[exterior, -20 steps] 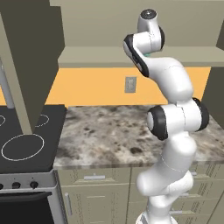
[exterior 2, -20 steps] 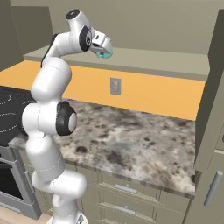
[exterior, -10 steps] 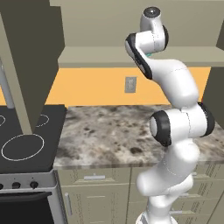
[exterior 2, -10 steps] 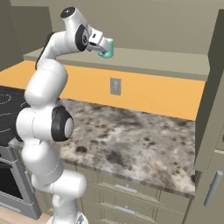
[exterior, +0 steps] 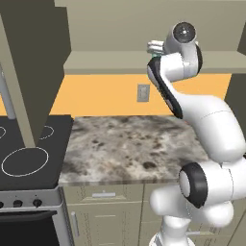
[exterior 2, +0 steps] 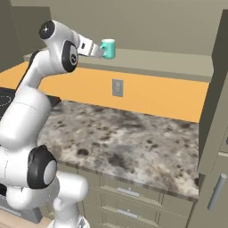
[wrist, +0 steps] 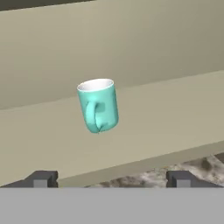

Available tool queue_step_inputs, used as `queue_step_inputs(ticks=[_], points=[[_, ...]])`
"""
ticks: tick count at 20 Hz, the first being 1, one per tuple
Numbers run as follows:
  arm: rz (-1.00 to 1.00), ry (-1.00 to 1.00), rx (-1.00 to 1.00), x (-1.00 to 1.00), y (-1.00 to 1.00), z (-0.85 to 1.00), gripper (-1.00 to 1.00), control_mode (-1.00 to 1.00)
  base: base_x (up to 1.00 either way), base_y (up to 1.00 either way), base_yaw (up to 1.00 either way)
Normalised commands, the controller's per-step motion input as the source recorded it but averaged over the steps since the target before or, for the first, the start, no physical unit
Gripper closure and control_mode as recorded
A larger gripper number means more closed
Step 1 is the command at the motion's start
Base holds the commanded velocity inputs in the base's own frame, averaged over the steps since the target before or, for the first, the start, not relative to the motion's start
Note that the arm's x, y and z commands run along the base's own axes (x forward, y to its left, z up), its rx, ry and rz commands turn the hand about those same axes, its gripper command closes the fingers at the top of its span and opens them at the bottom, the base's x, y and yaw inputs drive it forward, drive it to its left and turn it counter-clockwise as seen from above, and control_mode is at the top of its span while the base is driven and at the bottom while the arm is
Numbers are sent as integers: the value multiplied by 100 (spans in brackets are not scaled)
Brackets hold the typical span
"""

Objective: Move the mug from next to the sink to the open cabinet. Then, move the bowl with the steak to the fridge to clear the area for faucet cleaning.

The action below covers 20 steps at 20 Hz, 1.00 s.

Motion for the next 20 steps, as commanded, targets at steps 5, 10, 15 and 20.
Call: queue_step_inputs(ticks=[5, 10, 15, 20], points=[[1, -25, -2, -100, 0, -20, -100, -100, 0, 0, 0], [0, -7, -1, -100, 0, -45, -100, -100, 0, 0, 0], [2, 0, -10, -100, 0, -81, -100, -100, 0, 0, 0], [1, -10, -3, -100, -2, -38, -100, -100, 0, 0, 0]])
